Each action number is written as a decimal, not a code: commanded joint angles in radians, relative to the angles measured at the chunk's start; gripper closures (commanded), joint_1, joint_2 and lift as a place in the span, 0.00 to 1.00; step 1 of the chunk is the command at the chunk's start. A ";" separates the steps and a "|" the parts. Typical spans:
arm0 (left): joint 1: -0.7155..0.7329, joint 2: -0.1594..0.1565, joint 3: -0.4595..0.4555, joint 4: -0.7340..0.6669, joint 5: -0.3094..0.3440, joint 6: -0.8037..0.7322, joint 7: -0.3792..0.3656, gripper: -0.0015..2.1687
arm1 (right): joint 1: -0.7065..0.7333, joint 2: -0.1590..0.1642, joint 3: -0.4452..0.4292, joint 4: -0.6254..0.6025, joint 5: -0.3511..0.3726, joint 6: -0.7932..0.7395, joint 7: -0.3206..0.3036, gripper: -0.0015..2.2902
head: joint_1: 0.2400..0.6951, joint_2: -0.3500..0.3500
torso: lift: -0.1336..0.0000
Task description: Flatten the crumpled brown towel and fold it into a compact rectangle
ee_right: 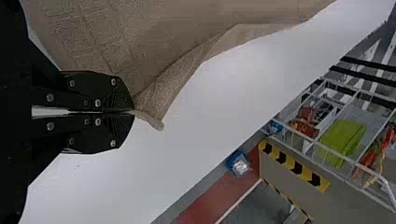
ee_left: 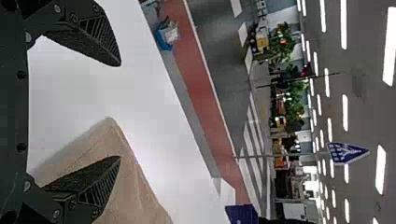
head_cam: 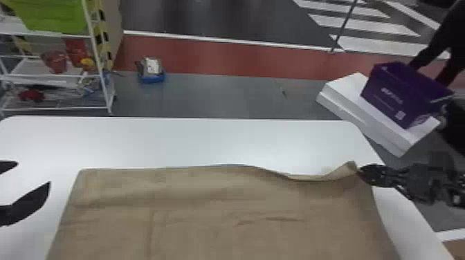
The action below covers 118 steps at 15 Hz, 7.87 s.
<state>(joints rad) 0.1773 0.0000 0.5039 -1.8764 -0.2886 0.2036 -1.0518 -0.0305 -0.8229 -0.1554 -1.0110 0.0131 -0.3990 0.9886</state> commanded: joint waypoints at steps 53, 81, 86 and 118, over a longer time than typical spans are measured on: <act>-0.375 -0.003 -0.320 0.221 -0.712 0.394 -0.208 0.53 | 0.096 0.030 -0.003 -0.069 0.033 -0.089 0.012 0.48 | 1.00 0.17 | 0.07; -0.432 -0.003 -0.354 0.349 -0.785 0.428 -0.252 0.47 | 0.106 0.028 -0.003 -0.067 0.030 -0.111 0.013 0.48 | 1.00 0.15 | 0.07; -0.315 -0.003 -0.317 0.145 -0.735 0.428 -0.257 0.47 | 0.156 0.011 -0.046 -0.081 0.018 -0.221 0.042 0.48 | 1.00 0.17 | 0.07; -0.260 -0.003 -0.239 0.022 -0.524 0.290 -0.165 0.47 | 0.241 -0.044 -0.225 -0.155 -0.105 -0.142 0.168 0.48 | 1.00 0.11 | 0.07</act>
<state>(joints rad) -0.0838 0.0000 0.2839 -1.8527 -0.8039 0.4859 -1.2117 0.2060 -0.8673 -0.3859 -1.1629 -0.0920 -0.5420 1.1553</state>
